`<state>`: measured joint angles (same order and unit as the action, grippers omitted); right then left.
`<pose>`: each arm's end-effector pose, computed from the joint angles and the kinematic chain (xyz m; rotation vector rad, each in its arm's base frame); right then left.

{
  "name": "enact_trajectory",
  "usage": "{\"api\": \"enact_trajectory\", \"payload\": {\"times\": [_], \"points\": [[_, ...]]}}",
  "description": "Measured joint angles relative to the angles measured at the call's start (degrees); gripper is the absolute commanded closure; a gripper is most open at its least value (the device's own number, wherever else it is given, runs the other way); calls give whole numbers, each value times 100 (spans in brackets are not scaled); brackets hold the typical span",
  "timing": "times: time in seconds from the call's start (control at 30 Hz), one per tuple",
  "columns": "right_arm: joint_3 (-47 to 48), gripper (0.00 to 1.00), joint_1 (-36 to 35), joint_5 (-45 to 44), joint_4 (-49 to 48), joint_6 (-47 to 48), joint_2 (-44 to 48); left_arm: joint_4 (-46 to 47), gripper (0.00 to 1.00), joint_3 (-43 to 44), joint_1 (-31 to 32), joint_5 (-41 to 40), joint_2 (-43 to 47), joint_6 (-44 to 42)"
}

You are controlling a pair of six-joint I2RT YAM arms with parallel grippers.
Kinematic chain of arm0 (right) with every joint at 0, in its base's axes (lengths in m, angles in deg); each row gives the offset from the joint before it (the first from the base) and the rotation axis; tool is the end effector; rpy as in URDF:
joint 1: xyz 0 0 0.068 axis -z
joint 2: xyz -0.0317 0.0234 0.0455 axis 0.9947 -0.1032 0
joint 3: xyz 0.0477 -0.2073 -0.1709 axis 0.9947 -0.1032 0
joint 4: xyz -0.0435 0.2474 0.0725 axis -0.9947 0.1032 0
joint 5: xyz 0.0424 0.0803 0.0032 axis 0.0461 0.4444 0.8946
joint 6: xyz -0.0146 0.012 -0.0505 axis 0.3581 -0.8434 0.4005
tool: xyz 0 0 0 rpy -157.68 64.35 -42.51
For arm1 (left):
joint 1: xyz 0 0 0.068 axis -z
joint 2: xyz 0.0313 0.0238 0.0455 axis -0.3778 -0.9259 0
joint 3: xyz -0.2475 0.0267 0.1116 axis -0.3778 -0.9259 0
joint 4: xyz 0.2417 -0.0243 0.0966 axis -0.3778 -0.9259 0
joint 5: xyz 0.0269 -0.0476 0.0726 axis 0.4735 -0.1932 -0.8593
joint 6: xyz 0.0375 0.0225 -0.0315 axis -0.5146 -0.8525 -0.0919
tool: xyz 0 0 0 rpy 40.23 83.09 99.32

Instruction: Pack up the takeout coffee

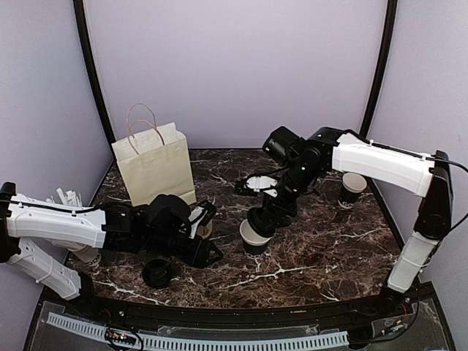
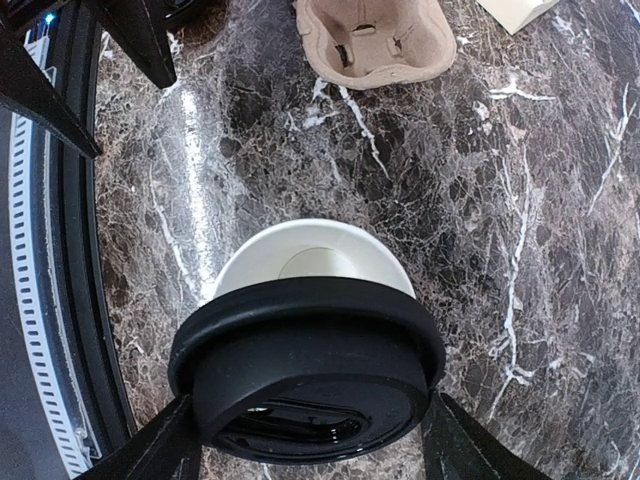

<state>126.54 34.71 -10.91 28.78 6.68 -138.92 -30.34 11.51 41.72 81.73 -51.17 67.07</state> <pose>0.2220 0.2733 0.2934 -1.8153 2.0914 0.4629 0.1231 -0.2545 0.2262 0.6830 2.3315 -0.8870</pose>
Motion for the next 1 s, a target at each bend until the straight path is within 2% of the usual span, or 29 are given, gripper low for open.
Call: {"api": "enact_trajectory", "payload": {"times": [0.4,0.67,1.0], "points": [[546,21,-332,-407,378,4,-590,83,46,-68,0,-22,-42,22],[739,13,-407,-544,584,13,-675,107,46,-120,0,-24,-52,20],[809,12,-455,-627,675,22,-675,232,45,-155,0,-70,-52,26]]}}
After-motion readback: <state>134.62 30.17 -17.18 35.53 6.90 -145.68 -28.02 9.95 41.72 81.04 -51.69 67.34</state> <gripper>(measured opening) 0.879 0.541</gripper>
